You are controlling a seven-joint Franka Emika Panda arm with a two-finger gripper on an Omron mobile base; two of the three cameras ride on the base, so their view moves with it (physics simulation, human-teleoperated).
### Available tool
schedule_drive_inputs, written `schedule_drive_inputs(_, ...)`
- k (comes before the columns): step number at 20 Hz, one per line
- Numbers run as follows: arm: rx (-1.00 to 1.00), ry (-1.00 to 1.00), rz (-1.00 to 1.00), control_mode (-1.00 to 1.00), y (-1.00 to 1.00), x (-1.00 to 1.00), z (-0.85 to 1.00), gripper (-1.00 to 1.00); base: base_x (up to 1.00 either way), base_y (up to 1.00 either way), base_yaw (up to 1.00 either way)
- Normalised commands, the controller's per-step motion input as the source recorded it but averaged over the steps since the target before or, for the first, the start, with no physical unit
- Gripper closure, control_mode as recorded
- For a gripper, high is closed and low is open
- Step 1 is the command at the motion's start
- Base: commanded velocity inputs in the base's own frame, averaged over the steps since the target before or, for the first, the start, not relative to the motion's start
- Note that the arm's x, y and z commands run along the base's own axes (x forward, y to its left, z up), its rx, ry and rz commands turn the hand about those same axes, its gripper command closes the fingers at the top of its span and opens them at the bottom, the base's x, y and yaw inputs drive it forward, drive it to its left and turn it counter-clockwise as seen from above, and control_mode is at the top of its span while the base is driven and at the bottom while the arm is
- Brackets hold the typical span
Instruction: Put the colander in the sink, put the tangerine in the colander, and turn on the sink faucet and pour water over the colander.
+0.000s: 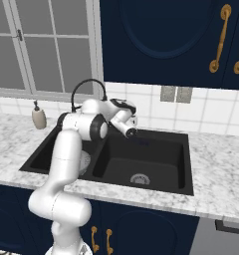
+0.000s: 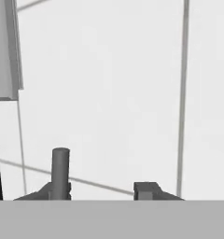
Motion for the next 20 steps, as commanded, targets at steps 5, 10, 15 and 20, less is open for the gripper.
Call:
schedule_drive_inputs(5,0.0,-0.01,-0.12,-1.0,0.0,0.0,0.02,1.0,0.0,0.0,0.0)
schedule_drive_inputs(10,0.0,0.0,-0.14,-1.0,-0.19,0.0,0.01,1.0,0.0,0.0,0.0)
schedule_drive_inputs(15,0.0,0.0,-0.14,-1.0,-0.43,0.0,0.04,1.0,0.0,0.0,0.0)
schedule_drive_inputs(20,0.0,0.0,-0.14,-1.0,-0.58,0.0,0.03,1.0,0.0,0.0,0.0)
